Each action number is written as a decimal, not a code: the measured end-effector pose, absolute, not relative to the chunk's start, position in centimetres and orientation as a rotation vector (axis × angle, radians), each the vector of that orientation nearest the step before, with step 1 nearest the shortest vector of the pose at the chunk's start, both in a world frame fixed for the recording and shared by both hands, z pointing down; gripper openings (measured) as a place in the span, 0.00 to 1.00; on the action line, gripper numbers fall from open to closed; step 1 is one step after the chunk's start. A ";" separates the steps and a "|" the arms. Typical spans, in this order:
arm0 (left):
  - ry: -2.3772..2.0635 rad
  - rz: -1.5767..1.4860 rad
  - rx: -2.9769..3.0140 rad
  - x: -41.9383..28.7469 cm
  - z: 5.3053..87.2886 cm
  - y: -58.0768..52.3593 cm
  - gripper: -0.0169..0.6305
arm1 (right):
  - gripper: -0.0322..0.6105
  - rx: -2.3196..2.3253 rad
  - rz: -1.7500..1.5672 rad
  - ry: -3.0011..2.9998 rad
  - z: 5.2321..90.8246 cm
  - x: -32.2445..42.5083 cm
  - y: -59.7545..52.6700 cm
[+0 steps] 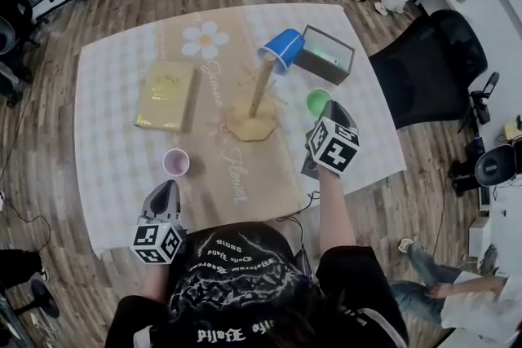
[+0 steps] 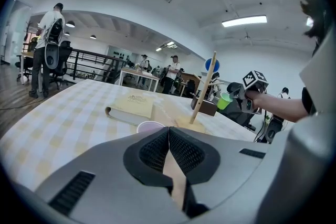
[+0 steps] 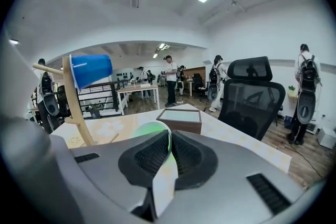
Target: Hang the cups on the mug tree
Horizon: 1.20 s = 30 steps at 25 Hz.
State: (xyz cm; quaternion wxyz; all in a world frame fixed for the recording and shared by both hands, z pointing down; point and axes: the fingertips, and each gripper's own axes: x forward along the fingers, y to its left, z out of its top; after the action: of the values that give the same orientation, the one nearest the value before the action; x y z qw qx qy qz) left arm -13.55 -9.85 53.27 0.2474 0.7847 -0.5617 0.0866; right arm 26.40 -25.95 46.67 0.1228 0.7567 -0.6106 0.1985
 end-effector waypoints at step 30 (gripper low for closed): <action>-1.504 0.186 2.163 -13.6 52.9 -9.4 0.06 | 0.09 2.273 0.148 -1.668 39.7 18.5 -20.6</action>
State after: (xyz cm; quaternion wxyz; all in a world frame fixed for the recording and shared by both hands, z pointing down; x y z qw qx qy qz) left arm -13.62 -9.37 52.90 0.2478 0.7935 -0.5517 0.0682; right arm 18.46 -20.62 39.67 0.1584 0.7949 -0.5834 0.0518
